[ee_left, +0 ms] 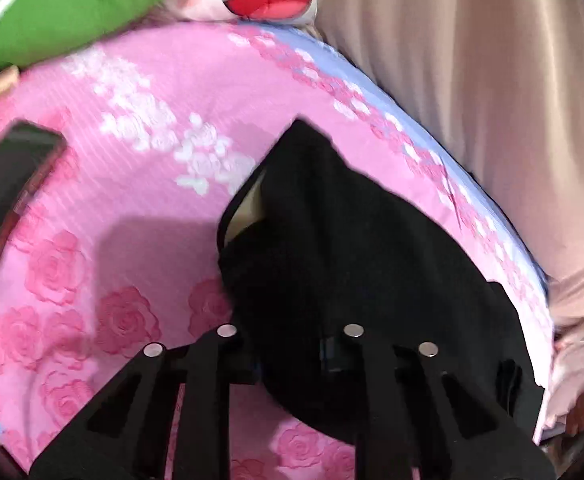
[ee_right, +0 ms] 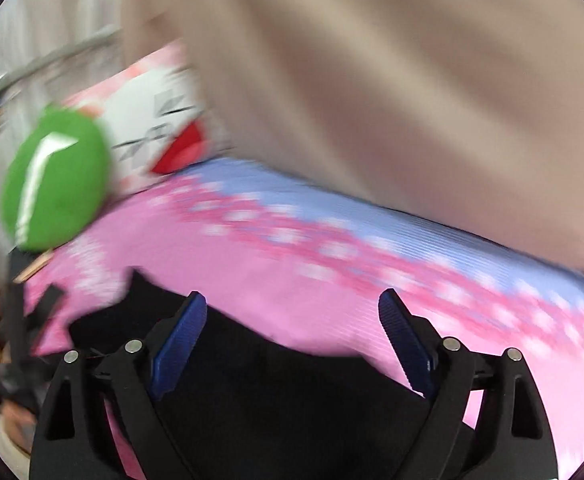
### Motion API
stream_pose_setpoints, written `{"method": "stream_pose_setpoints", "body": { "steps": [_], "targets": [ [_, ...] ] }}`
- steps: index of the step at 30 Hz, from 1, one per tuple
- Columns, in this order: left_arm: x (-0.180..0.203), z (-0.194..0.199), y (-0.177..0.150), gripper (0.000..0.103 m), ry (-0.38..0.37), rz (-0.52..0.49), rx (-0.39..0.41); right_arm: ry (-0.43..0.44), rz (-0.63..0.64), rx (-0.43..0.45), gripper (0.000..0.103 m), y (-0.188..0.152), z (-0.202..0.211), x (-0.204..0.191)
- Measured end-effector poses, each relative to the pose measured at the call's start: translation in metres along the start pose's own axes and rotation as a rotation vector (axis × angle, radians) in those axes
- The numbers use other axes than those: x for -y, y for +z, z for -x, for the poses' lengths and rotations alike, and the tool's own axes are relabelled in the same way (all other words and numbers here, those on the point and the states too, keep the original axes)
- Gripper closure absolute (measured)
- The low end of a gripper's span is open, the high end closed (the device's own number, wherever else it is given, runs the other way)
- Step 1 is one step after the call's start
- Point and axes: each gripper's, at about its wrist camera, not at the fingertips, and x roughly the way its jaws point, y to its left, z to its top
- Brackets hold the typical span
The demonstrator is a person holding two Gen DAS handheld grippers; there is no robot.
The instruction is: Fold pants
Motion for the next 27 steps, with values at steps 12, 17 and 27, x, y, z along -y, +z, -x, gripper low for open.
{"method": "stream_pose_setpoints", "body": {
  "steps": [12, 17, 27],
  "targets": [
    [0.271, 0.119, -0.087, 0.087, -0.294, -0.547, 0.173, -0.296, -0.382, 0.007, 0.017, -0.145, 0.136, 0.204],
    [0.357, 0.073, -0.196, 0.081, -0.306, -0.765, -0.029, -0.321, -0.487, -0.003, 0.017, -0.199, 0.168, 0.252],
    [0.345, 0.094, -0.264, 0.005, -0.252, -0.871, 0.014, -0.17, -0.576, -0.013, 0.017, -0.245, 0.179, 0.263]
  ]
}}
